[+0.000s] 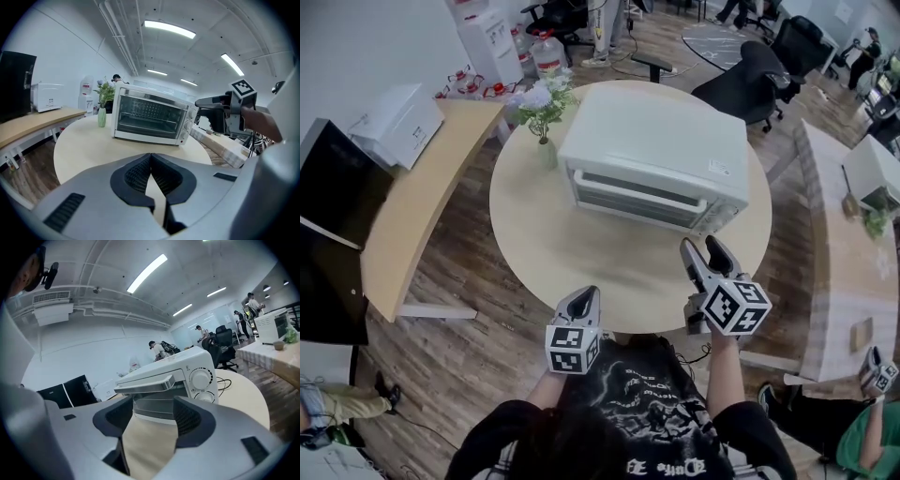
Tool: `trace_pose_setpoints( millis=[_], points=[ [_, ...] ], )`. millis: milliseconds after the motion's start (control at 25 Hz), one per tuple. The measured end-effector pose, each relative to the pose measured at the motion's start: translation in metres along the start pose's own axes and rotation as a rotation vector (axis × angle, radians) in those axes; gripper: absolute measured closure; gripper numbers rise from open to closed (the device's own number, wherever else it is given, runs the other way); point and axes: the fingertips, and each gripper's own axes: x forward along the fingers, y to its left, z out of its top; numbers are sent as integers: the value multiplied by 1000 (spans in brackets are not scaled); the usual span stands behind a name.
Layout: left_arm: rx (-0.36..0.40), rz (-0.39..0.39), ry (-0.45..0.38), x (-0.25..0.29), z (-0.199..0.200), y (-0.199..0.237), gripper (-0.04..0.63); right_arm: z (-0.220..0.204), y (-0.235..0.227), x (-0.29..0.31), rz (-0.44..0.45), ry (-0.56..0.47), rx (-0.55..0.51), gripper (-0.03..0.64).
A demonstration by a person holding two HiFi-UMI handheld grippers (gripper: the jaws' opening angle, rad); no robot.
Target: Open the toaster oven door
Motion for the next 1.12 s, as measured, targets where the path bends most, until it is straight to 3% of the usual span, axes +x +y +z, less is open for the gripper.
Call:
trace_pose_setpoints(
  millis=[360, 760, 1120],
  points=[
    [-36, 59, -14, -3, 8, -4, 578, 26, -14, 22, 6, 20, 91, 351],
    [-62, 117, -17, -4, 5, -4, 578, 47, -33, 44, 43, 3, 341, 364],
    [-106, 171, -25, -7, 2, -2, 578, 49, -47, 58, 44, 23, 415, 408]
  ],
)
